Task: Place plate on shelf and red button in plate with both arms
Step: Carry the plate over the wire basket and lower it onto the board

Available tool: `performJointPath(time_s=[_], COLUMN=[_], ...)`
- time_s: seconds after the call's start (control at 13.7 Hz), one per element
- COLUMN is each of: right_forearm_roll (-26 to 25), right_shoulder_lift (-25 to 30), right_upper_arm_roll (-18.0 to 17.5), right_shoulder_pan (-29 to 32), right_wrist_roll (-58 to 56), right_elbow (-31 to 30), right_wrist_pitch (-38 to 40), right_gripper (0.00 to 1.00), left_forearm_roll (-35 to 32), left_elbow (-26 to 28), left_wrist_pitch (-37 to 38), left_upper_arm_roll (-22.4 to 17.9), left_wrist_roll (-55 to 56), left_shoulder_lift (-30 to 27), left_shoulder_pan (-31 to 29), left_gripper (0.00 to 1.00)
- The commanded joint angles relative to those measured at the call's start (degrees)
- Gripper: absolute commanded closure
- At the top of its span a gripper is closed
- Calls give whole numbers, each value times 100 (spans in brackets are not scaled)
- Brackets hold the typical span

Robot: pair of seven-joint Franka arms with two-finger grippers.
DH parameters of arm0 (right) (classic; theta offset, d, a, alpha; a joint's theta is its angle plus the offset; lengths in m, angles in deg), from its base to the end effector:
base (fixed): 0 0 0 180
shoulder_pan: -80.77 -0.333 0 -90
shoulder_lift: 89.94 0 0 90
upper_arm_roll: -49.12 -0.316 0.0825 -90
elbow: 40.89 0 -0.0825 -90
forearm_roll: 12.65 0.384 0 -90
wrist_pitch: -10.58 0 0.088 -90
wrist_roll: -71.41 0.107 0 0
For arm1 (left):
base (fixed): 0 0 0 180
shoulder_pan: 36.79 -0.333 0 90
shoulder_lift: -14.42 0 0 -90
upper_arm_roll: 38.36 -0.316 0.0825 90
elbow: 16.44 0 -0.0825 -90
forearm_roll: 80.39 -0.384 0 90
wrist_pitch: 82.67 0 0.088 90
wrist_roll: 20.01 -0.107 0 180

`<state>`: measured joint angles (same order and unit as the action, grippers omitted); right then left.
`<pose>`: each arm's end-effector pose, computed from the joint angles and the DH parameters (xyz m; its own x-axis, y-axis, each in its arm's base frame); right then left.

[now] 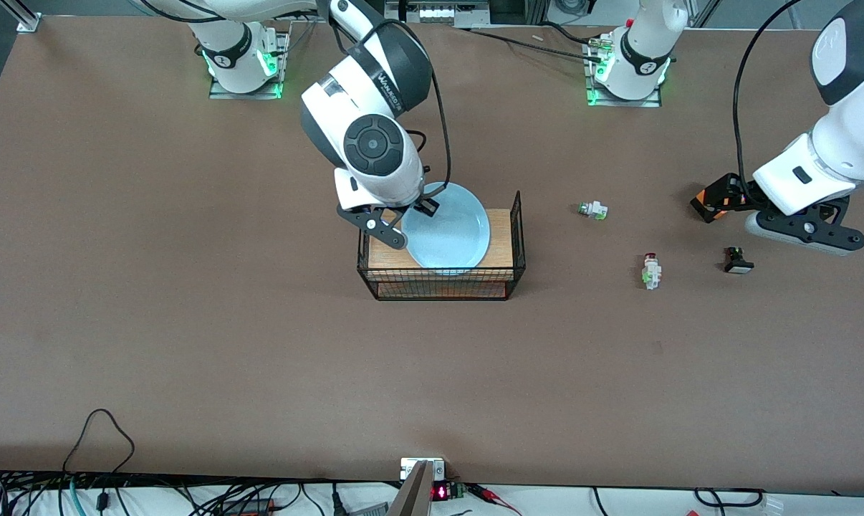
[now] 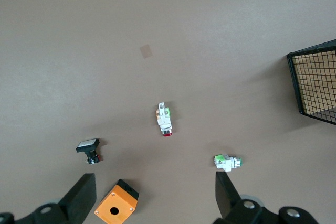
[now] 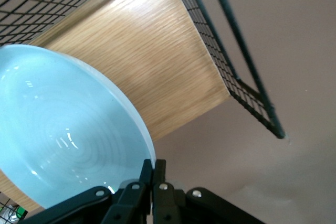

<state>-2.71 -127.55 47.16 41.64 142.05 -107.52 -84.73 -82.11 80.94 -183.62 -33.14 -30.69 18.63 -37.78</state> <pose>0.5369 0.4820 0.4011 0.8242 -0.5179 -0.2291 -0.5130 -0.8541 0.0855 0.5837 -0.0390 0.5380 0.9648 -0.2626 -0.0149 -0.2629 -0.9646 -0.0203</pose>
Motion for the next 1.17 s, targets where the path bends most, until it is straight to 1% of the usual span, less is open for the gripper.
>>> performJointPath(time_s=[0.0, 0.22, 0.29, 0.44, 0.59, 0.73, 0.88, 1.1], right_forearm_roll=[-98, -116, -211, -265, -274, -274, -274, -265], right_shoulder_lift=[-62, -194, -229, -291, -343, -352, -352, -352], right_upper_arm_roll=[46, 46, 46, 46, 46, 46, 46, 55], right_shoulder_pan=[-60, -113, -113, -113, -113, -113, -104, -104], right_wrist_roll=[117, 310, 319, 319, 319, 319, 319, 319], right_elbow=[19, 19, 19, 19, 19, 19, 19, 19], right_wrist_pitch=[-171, -373, -400, -409, -409, -409, -409, -418], right_gripper=[100, 100, 100, 100, 100, 98, 93, 93], left_forearm_roll=[-92, -83, -75, -31, -13, -13, -13, -13], left_elbow=[-184, -176, -176, -176, -333, -395, -387, -378], left_wrist_pitch=[102, 103, 111, 120, 120, 120, 190, 366], left_upper_arm_roll=[-3, -3, -3, -29, -65, -56, -65, -65], left_wrist_roll=[-75, -102, -76, 152, 206, 197, 197, 215], left_shoulder_lift=[80, 80, 80, 184, 273, 379, 396, 414], left_shoulder_pan=[37, 37, 20, -33, -16, -16, -24, -24], left_gripper=[0, 0, 0, 0, 0, 0, 0, 0])
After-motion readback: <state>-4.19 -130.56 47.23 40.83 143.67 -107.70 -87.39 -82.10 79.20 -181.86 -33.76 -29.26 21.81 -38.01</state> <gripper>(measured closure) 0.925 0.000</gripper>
